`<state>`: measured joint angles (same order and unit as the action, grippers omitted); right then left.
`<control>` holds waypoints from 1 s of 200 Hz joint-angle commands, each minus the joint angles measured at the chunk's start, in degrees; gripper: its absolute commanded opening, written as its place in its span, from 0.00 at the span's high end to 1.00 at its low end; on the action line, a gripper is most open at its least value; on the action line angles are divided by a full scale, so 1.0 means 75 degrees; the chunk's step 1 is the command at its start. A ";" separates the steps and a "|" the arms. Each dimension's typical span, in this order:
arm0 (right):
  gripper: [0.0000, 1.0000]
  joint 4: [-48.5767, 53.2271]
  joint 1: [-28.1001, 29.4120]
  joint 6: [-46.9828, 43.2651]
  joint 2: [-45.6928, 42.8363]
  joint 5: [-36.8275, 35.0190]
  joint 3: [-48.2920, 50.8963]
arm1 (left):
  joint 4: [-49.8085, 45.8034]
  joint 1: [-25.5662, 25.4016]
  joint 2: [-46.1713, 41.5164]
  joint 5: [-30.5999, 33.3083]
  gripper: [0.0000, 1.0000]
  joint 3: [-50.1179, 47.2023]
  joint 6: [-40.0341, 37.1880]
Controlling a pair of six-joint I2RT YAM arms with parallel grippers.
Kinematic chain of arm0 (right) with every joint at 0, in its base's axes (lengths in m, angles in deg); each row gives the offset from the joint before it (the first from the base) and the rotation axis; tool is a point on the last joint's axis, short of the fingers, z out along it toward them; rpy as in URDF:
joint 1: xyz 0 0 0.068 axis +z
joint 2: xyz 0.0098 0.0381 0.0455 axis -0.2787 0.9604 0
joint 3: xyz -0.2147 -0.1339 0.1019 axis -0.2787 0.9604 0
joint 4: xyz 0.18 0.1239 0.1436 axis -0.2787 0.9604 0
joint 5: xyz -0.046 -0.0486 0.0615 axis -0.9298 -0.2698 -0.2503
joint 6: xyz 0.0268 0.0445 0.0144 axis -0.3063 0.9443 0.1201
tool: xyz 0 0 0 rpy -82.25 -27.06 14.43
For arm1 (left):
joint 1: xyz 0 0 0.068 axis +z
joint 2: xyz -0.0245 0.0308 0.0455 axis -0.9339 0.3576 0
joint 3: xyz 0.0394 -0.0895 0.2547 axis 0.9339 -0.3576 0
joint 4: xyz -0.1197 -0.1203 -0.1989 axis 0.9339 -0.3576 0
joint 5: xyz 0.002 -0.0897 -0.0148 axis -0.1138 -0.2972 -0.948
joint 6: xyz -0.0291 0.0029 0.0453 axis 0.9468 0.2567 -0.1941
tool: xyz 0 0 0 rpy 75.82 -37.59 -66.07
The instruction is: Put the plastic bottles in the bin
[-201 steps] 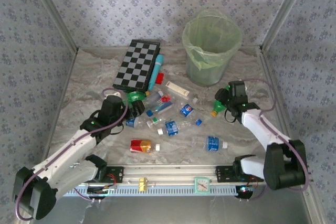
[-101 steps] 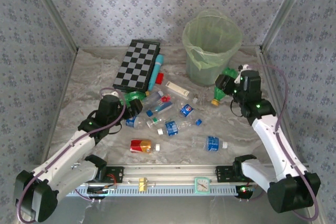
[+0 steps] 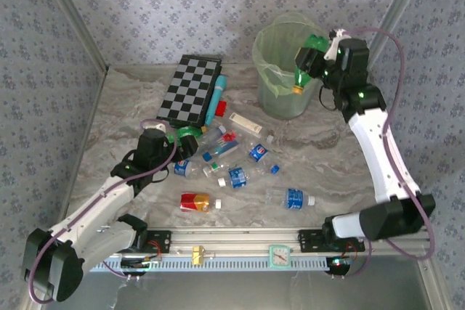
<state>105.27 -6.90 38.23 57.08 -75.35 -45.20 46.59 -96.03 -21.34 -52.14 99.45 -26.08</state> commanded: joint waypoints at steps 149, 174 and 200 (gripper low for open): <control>0.47 0.2278 0.0101 -0.0859 0.5210 -0.0286 -0.4997 | 0.0210 0.0070 0.0016 -0.0145 0.00 0.0238 -0.0415; 0.44 0.2525 0.0209 -0.0932 0.5593 -0.0342 -0.5377 | 0.0080 0.0071 -0.0083 -0.0130 0.00 0.0253 -0.0356; 0.38 0.2773 0.0294 -0.0994 0.5870 -0.0428 -0.5820 | -0.0122 0.0071 -0.0199 -0.0094 0.00 0.0280 -0.0379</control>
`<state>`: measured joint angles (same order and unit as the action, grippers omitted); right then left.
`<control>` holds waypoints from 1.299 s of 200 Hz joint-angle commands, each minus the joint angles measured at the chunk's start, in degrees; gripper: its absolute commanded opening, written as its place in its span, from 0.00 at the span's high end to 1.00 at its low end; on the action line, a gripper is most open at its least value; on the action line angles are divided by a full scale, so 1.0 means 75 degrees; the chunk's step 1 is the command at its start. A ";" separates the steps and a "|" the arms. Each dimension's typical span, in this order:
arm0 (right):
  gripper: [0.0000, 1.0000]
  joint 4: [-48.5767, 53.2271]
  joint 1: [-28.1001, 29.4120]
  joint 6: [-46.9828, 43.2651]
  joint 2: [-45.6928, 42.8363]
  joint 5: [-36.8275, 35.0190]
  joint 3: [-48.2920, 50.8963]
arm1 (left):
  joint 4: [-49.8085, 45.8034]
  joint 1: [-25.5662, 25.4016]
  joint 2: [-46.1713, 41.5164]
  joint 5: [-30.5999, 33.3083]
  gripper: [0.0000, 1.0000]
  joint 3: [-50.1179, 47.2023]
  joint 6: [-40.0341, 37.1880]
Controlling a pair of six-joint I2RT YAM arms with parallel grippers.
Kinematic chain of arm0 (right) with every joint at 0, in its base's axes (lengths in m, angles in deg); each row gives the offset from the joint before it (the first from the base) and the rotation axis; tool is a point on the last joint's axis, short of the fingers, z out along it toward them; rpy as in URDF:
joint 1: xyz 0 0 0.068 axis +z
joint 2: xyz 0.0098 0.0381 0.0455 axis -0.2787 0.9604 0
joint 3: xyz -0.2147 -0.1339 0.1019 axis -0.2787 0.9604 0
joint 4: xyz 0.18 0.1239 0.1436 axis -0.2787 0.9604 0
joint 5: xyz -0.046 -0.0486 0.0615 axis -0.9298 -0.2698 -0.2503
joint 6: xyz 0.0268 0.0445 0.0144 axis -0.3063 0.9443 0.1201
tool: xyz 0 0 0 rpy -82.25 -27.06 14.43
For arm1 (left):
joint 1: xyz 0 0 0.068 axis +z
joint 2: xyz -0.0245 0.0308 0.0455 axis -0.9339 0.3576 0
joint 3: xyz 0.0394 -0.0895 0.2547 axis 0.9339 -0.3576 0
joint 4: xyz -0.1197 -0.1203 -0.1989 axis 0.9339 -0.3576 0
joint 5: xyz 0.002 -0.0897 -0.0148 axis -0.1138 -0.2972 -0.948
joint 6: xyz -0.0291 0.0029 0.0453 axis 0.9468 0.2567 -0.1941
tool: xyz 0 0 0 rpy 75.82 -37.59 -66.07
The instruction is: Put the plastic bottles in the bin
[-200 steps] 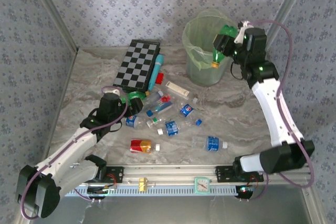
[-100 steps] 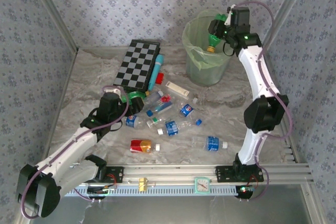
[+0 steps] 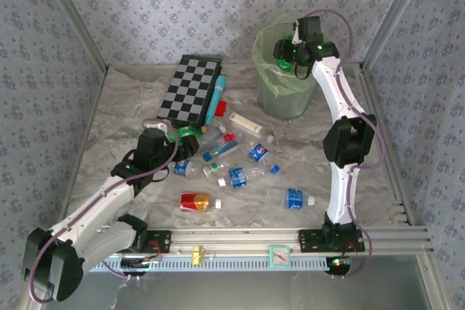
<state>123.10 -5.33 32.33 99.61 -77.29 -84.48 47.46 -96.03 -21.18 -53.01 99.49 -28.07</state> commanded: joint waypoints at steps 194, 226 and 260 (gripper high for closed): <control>0.00 -0.1012 0.0641 0.0030 -0.4458 -0.0782 0.3659 | -0.0639 0.0060 -0.0475 -0.0119 0.00 0.0317 0.0075; 0.00 -0.1713 0.1070 0.0394 -0.6198 -0.1372 0.6146 | -0.0488 0.0059 -0.0319 -0.0131 0.00 0.0306 0.0053; 0.00 -0.1750 0.1639 0.1101 -0.7771 -0.2164 0.8588 | -0.0255 0.0059 -0.0013 -0.0144 0.00 0.0387 0.0040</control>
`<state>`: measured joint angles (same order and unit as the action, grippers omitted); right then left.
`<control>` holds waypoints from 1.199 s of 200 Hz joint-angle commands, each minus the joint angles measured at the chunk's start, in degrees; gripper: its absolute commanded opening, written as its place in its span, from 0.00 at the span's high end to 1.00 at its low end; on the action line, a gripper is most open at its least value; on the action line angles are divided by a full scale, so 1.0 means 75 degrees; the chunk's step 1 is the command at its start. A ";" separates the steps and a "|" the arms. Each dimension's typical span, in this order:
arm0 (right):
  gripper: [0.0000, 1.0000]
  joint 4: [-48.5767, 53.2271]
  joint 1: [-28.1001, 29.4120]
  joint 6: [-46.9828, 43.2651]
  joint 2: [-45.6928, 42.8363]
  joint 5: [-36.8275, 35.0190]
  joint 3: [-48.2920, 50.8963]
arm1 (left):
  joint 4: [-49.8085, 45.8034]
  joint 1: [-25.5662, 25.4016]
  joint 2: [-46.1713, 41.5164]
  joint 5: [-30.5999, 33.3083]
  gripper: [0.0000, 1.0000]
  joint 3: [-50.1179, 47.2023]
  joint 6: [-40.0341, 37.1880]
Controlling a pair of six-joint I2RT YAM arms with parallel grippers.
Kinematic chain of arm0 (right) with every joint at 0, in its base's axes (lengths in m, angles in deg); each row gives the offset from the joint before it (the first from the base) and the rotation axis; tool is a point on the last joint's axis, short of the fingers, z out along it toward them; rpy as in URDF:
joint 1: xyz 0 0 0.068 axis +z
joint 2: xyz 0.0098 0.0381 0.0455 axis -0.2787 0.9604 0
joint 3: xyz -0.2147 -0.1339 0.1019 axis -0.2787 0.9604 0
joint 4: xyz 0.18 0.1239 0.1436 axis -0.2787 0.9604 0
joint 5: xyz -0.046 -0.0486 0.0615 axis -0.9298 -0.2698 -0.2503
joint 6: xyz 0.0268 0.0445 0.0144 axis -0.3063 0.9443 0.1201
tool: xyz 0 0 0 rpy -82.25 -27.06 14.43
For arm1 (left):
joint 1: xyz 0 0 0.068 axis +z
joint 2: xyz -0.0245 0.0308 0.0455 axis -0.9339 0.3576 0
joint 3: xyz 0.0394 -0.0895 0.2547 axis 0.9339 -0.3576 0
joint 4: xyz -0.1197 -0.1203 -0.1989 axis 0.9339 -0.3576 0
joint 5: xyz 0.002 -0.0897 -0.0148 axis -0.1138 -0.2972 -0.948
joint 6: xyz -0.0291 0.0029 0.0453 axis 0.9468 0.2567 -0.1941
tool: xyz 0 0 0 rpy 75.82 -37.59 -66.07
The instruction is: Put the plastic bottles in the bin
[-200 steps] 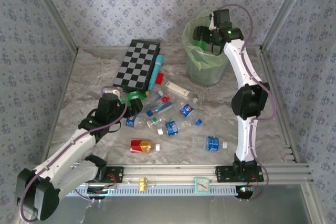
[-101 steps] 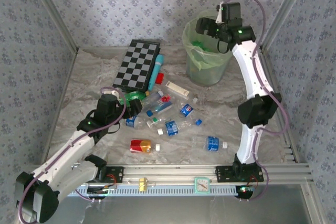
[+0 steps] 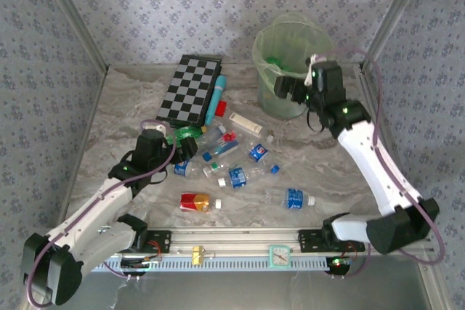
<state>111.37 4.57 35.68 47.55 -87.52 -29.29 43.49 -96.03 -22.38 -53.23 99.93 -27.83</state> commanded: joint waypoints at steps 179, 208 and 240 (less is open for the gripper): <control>0.00 0.3714 0.4954 0.9823 -0.2749 -0.3427 0.4999 | 0.0735 0.0065 0.0505 0.0454 0.00 0.0080 0.0549; 0.00 0.3184 0.5516 1.0261 -0.2212 -0.3411 0.5064 | 0.0783 0.0059 0.0589 0.0399 0.00 0.0098 0.0569; 0.00 0.2380 0.5749 1.0676 -0.1937 -0.3168 0.5276 | 0.0726 0.0059 0.0509 0.0400 0.00 0.0038 0.0584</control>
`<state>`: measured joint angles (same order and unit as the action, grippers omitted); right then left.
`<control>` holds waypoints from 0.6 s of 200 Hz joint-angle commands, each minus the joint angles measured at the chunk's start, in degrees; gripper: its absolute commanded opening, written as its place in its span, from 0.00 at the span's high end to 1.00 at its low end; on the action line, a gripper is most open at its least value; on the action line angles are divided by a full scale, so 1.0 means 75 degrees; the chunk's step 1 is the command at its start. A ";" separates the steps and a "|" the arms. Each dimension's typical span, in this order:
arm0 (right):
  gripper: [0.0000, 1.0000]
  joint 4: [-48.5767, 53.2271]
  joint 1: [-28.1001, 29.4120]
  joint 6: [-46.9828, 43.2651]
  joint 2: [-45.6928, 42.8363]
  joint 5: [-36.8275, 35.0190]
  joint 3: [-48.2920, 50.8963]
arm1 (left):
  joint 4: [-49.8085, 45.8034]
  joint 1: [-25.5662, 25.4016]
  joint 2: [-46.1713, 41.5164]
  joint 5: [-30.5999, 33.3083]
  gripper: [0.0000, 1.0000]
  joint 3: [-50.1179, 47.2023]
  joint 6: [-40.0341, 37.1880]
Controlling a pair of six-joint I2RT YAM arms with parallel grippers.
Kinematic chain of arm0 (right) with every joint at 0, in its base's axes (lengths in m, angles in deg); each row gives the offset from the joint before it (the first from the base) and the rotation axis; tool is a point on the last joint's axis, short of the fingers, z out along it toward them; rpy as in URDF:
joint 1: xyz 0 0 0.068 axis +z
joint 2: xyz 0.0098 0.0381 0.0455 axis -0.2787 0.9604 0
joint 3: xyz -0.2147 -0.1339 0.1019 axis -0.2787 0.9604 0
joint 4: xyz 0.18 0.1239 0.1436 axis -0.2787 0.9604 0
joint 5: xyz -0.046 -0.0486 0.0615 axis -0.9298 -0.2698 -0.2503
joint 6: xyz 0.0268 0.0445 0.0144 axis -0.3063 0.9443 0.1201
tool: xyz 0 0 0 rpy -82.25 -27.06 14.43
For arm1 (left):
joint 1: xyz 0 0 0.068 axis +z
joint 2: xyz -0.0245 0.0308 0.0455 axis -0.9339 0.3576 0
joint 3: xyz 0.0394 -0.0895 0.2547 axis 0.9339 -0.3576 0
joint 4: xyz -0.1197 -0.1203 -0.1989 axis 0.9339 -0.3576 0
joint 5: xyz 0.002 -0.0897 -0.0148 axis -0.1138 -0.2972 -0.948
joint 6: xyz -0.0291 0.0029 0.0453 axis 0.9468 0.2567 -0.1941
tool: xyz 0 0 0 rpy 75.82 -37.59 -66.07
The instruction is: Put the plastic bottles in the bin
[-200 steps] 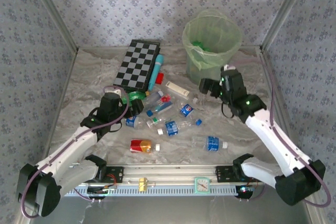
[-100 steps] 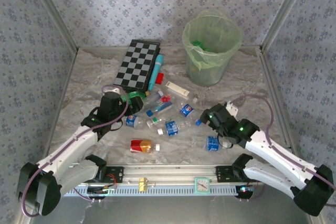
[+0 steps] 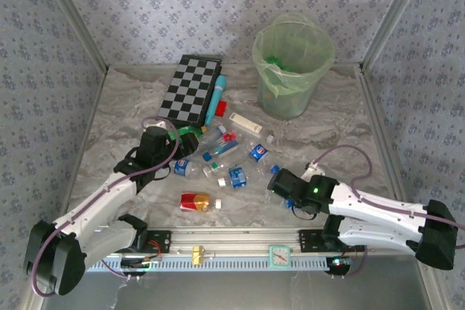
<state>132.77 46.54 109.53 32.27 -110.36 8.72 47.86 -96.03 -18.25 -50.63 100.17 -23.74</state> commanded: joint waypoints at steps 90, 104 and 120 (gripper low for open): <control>0.00 -0.2304 -0.0438 -0.0025 0.0382 0.0097 0.0671 | 0.0142 0.0059 -0.0159 0.0055 0.00 -0.0104 0.0129; 0.00 -0.2654 -0.0610 -0.0370 0.0521 0.0222 0.0665 | 0.0147 0.0059 -0.0155 0.0079 0.00 -0.0108 0.0131; 0.00 -0.2868 -0.0685 -0.0632 0.0741 0.0245 0.0574 | 0.0153 0.0059 -0.0150 0.0079 0.00 -0.0118 0.0140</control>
<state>115.10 42.30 108.81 35.59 -109.68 13.00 48.01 -96.03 -18.76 -50.61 99.36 -23.29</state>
